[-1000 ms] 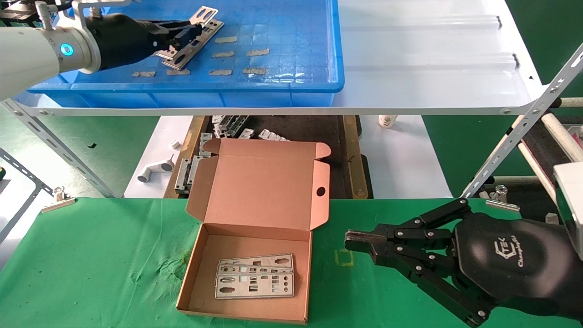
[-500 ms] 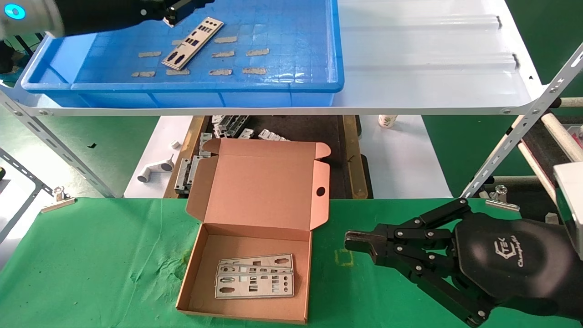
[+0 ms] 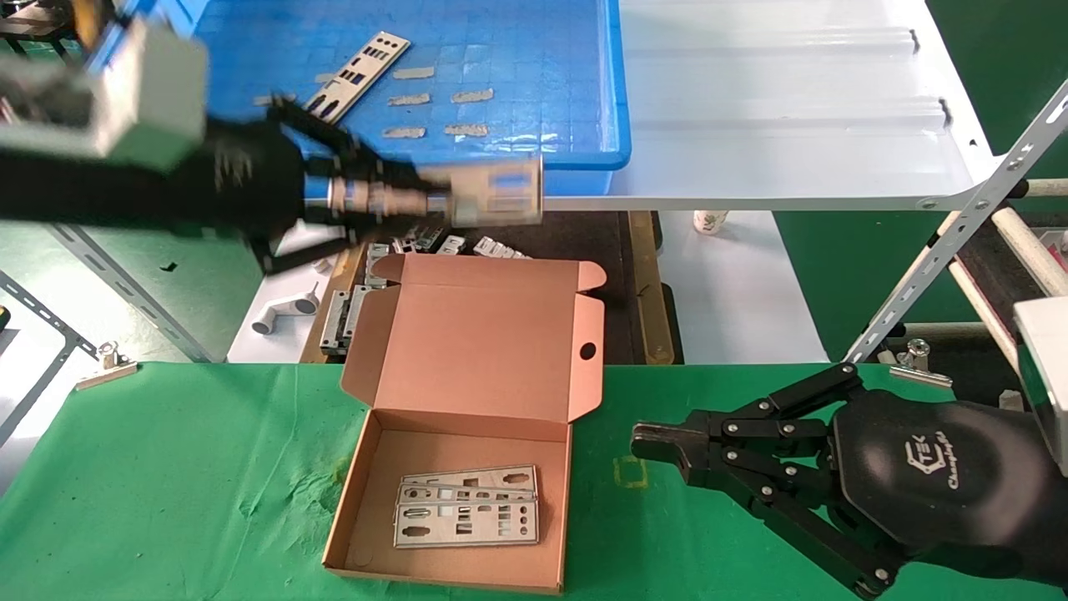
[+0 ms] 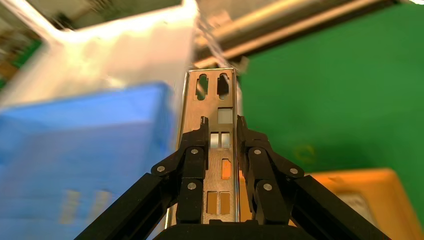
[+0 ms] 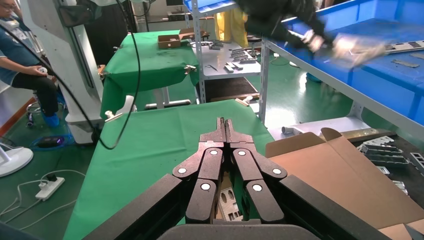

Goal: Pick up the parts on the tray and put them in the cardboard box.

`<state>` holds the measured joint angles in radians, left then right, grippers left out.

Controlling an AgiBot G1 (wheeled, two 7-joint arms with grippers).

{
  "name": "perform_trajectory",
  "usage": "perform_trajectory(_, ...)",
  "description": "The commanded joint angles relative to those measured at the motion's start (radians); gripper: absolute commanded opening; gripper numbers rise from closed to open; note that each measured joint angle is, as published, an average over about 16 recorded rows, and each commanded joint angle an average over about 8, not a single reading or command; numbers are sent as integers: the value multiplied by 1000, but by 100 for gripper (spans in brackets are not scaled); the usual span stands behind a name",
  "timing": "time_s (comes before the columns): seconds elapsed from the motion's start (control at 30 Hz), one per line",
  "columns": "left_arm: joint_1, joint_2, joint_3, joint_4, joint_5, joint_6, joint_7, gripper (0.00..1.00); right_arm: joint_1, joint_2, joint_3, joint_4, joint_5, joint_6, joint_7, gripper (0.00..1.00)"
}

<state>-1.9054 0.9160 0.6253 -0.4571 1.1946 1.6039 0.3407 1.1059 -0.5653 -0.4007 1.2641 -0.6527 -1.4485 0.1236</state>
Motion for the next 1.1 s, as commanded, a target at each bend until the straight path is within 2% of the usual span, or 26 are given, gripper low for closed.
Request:
perform_trajectory(0.03, 40, -22, 38, -72, -28, 3, 0, 0, 0, 0, 0, 0, 0, 0, 0, 0)
perform_trajectory(0.17, 120, -53, 137, -180, -76, -6, -19, 0, 0, 0, 0, 0, 0, 0, 0, 0)
perform_trajectory(0.33, 207, -48, 228, -217, -60, -47, 19, 0, 0, 0, 0, 0, 0, 0, 0, 0)
perform_trajectory(0.73, 356, 70, 299, -119, 38, -212, 128, 2, 0, 0, 0, 0, 0, 0, 0, 0)
perform_trajectory(0.8, 365, 83, 301, -100, 44, -231, 141, 12, 0, 0, 0, 0, 0, 0, 0, 0)
perform_trajectory(1.0, 373, 117, 307, -37, 57, -256, 169, 83, 0, 0, 0, 0, 0, 0, 0, 0)
perform_trajectory(1.07, 372, 125, 309, -15, 59, -256, 175, 98, 0, 0, 0, 0, 0, 0, 0, 0)
perform_trajectory(1.1, 371, 129, 309, -5, 59, -255, 178, 100, 0, 0, 0, 0, 0, 0, 0, 0)
